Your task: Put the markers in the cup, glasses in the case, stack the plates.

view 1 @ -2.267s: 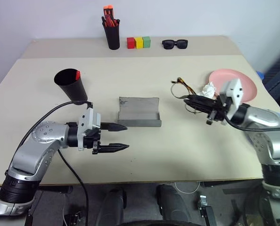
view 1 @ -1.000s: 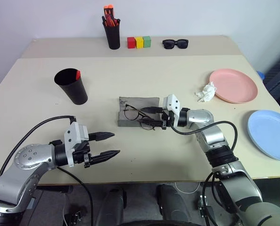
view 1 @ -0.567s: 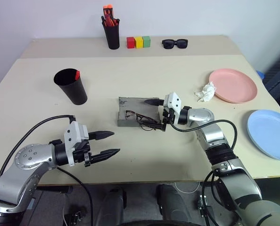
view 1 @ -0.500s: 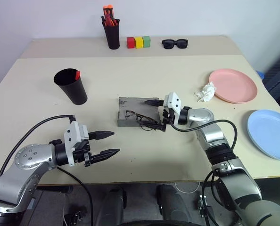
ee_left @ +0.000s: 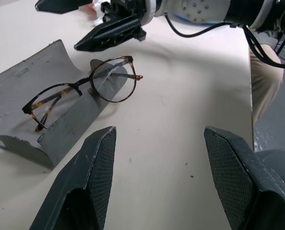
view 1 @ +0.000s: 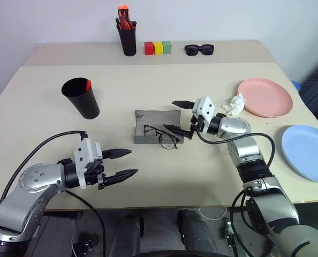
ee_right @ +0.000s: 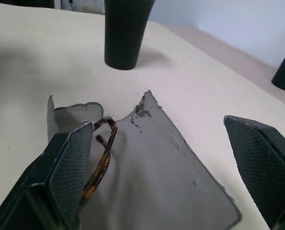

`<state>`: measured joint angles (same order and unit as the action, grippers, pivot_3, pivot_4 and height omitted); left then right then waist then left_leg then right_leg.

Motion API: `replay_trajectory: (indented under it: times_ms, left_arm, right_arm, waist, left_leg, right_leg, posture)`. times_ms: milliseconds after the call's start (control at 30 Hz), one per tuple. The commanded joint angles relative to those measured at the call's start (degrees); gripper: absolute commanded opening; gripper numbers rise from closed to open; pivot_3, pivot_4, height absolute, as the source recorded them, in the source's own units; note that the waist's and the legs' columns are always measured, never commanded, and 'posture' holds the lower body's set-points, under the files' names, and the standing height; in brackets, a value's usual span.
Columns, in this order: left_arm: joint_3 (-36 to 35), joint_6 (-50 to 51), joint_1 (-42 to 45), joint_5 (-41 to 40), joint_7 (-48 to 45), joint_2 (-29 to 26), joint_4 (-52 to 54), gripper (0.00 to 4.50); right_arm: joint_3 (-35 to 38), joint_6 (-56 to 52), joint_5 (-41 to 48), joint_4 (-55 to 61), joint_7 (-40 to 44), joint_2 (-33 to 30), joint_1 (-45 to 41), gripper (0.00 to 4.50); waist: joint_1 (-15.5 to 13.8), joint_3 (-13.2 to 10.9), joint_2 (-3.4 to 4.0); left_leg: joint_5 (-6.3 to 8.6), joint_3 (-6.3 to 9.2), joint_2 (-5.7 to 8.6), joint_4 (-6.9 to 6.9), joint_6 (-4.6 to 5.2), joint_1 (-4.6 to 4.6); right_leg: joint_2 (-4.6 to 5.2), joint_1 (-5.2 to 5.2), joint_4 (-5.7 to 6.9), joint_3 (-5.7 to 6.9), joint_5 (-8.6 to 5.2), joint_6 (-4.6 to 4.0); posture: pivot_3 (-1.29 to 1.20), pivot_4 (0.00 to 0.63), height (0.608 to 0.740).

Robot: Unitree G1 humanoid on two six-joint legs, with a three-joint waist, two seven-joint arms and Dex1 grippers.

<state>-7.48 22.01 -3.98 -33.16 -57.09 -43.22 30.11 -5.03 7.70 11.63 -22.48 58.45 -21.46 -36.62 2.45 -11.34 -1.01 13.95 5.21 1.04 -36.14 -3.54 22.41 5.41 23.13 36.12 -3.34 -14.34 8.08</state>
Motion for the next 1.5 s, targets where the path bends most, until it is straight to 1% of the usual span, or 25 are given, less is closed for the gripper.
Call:
replay_trajectory:
  times_ms: [33, 300, 467, 567, 767, 900, 1033, 1200, 1500]
  left_arm:
    - [0.2, -0.6, 1.2, -0.4, -0.1, 0.1, 0.6, 2.96]
    - [1.1, -0.8, 2.4, -0.3, -0.6, 0.4, -0.6, 2.96]
    - [1.9, -1.3, 3.6, 0.1, -1.0, 0.5, -2.0, 2.96]
    - [1.7, -1.4, 3.9, 0.1, -1.2, 0.3, -2.7, 2.96]
    - [0.7, -2.0, 2.5, 0.4, -2.4, -0.8, -3.3, 2.96]
    - [-0.2, -2.1, 1.1, 0.2, -2.3, -1.2, -3.3, 2.96]
    - [-0.7, -2.1, -0.4, 0.2, -1.9, -1.1, -2.5, 2.96]
    - [-0.9, -2.1, -0.9, 0.1, -1.4, -1.0, -1.9, 2.96]
    - [-1.1, -1.4, -2.0, -0.3, -0.1, -0.6, -0.2, 2.96]
  right_arm:
    - [2.8, -3.8, 3.7, 8.7, 0.5, -2.7, 3.3, 4.45]
    - [3.6, -18.5, 10.7, 26.1, 4.8, -12.0, 14.6, 4.45]
    - [3.1, -17.8, 8.6, 28.8, 3.3, -13.4, 18.1, 4.45]
    - [1.0, -15.1, 5.2, 28.4, 1.2, -12.2, 19.5, 4.45]
    - [-1.7, -5.6, -2.8, 23.3, -4.0, -9.7, 19.7, 4.45]
    - [-2.4, -1.8, -5.3, 20.5, -7.0, -7.7, 19.4, 4.45]
    - [-2.8, -0.1, -7.1, 18.3, -10.0, -5.8, 18.5, 4.45]
    - [-3.2, 2.5, -9.3, 15.5, -12.5, -5.1, 17.1, 4.45]
    - [-1.9, 2.2, -7.3, 12.9, -14.0, -3.4, 13.9, 4.45]
  waist:
    - [-0.1, 0.0, 0.0]
    - [0.0, 0.0, 0.0]
    - [0.0, 0.0, 0.0]
    - [0.0, 0.0, 0.0]
    - [0.0, 0.0, 0.0]
    - [0.0, 0.0, 0.0]
    - [0.1, 0.0, 0.0]
    - [0.0, 0.0, 0.0]
    - [0.1, 0.0, 0.0]
  left_leg:
    - [0.0, 0.0, 0.0, -0.01, 0.0, 0.0]
    - [0.0, 0.0, 0.0, 0.0, 0.01, 0.0]
    - [0.0, -0.01, 0.0, -0.03, 0.01, 0.0]
    - [0.0, -0.02, 0.0, -0.04, 0.01, 0.01]
    - [0.0, -0.02, 0.0, -0.02, 0.0, 0.0]
    - [0.0, -0.02, 0.0, -0.02, 0.0, 0.0]
    - [0.0, -0.02, 0.0, -0.02, 0.0, 0.0]
    - [0.0, -0.02, 0.0, -0.04, 0.0, 0.0]
    - [0.0, -0.02, 0.0, -0.01, 0.0, -0.01]
  right_leg:
    - [0.0, -0.01, 0.0, 0.0, 0.0, 0.0]
    - [0.01, -0.01, -0.01, 0.0, -0.08, -0.14]
    - [0.0, -0.01, -0.01, 0.0, -0.09, -0.15]
    - [0.01, -0.02, -0.03, 0.0, -0.09, -0.15]
    - [0.01, -0.01, -0.04, 0.0, -0.09, -0.15]
    - [0.01, -0.01, -0.03, 0.0, -0.09, -0.15]
    - [0.01, -0.01, -0.03, -0.01, -0.09, -0.15]
    - [0.01, -0.02, -0.03, -0.01, -0.09, -0.15]
    - [0.01, -0.02, -0.03, -0.01, -0.09, -0.16]
  posture:
    - [0.0, 0.15, 0.74]
    - [0.0, 0.15, 0.74]
    - [0.0, 0.15, 0.74]
    - [0.0, 0.15, 0.74]
    - [0.0, 0.15, 0.74]
    - [0.0, 0.15, 0.74]
    - [0.0, 0.15, 0.74]
    - [0.0, 0.15, 0.74]
    - [0.0, 0.15, 0.74]
